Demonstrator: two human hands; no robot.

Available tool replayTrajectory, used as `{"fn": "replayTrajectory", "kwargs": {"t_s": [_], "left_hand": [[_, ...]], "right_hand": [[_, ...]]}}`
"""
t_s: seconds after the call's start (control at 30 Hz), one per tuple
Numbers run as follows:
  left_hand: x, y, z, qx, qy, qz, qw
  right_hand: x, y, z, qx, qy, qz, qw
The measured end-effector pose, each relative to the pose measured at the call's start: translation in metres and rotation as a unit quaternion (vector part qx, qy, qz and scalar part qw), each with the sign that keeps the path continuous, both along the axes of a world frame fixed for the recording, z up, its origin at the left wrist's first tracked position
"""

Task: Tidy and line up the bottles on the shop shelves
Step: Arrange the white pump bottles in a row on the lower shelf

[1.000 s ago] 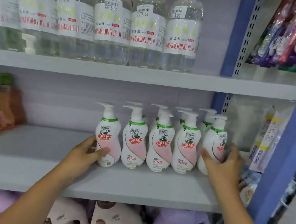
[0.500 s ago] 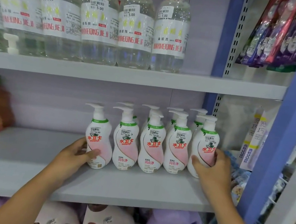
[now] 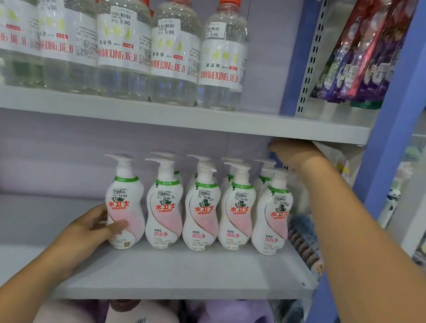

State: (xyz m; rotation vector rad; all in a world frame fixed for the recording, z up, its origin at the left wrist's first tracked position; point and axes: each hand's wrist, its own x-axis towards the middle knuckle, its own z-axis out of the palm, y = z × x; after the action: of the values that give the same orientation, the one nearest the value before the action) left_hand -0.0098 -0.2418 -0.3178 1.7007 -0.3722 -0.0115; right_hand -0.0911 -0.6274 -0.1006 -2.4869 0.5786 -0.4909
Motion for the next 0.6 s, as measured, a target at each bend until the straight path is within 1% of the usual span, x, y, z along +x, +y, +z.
{"fn": "replayTrajectory", "kwargs": {"t_s": [0.03,0.07,0.13,0.2,0.33,0.43,0.53,0.6], "left_hand": [[0.000,0.001,0.000,0.003,0.001,-0.003,1.000],[0.000,0.001,0.000,0.003,0.001,-0.007,1.000],[0.001,0.003,0.000,0.002,0.000,-0.013,1.000],[0.003,0.003,-0.001,0.001,0.000,-0.015,1.000],[0.005,0.003,-0.002,-0.005,-0.001,-0.018,1.000],[0.005,0.002,-0.002,-0.004,0.000,-0.014,1.000],[0.006,0.003,-0.002,-0.003,0.002,-0.013,1.000],[0.007,0.003,-0.004,-0.003,0.003,-0.007,1.000]], "right_hand": [[0.007,0.000,0.002,-0.017,0.042,0.019,0.999],[0.013,-0.003,0.001,-0.023,0.061,0.031,0.997],[0.017,-0.010,-0.006,-0.024,0.082,0.042,0.995],[0.019,-0.016,-0.013,-0.004,0.093,0.052,0.994],[0.026,-0.026,-0.016,0.075,0.075,0.036,0.994],[0.028,-0.025,-0.016,0.074,0.056,0.024,0.995],[0.024,-0.024,-0.010,0.048,0.037,0.004,0.998],[0.022,-0.021,-0.008,0.047,0.047,0.017,0.998]]}}
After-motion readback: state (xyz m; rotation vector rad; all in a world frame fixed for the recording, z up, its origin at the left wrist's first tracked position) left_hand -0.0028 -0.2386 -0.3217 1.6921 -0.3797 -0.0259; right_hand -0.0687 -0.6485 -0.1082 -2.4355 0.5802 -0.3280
